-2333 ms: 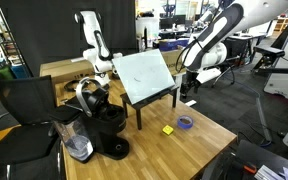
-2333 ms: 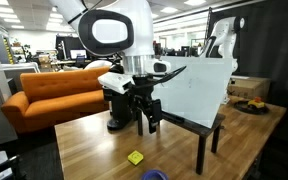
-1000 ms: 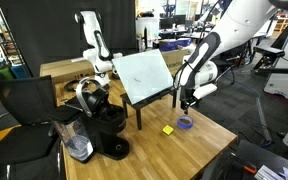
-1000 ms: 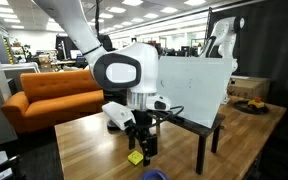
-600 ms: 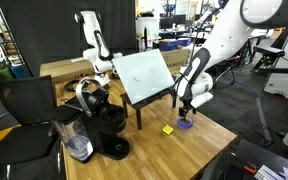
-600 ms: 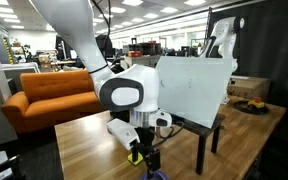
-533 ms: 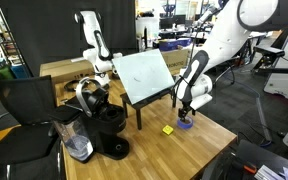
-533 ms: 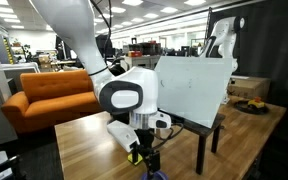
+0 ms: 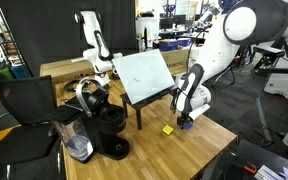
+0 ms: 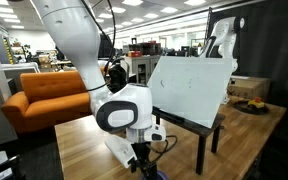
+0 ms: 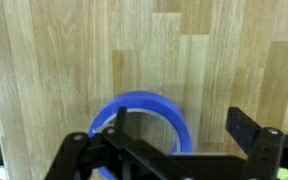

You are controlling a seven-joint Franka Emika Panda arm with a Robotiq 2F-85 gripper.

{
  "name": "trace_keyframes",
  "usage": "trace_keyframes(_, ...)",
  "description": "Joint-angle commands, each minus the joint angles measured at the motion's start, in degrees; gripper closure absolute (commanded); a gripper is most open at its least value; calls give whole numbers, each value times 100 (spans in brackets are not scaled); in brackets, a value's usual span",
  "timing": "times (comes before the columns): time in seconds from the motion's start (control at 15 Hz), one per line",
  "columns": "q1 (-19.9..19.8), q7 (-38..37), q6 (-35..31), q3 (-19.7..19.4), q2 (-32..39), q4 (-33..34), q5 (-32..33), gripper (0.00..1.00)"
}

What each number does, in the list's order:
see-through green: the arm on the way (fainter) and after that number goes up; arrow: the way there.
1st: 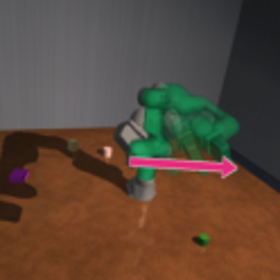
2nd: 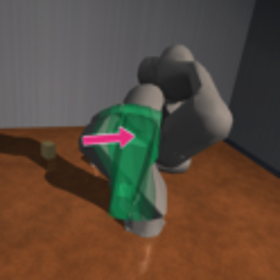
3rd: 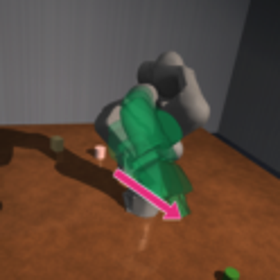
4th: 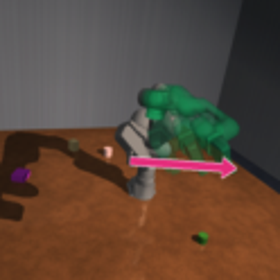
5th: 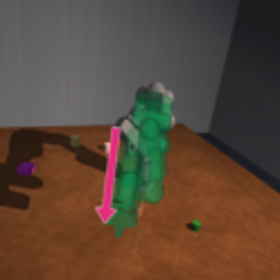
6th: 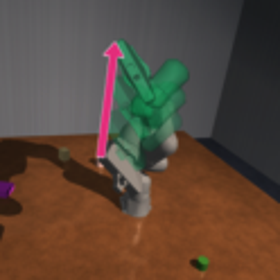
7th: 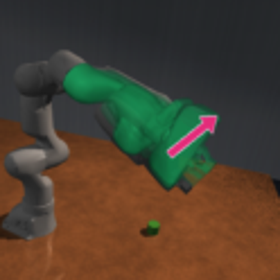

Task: Move the tape to the left

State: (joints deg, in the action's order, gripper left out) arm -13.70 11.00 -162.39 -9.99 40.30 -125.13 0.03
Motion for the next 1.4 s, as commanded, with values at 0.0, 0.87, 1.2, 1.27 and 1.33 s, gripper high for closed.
trace_keyframes(0.0,-107,52,-298,64,68,24,218,0)
trace_keyframes(0.87,-188,217,-829,191,166,26,621,0)
trace_keyframes(1.2,-392,417,-949,308,251,91,607,0)
trace_keyframes(1.27,-441,443,-976,339,274,116,602,0)
trace_keyframes(1.33,-516,479,-1011,396,287,140,591,0)
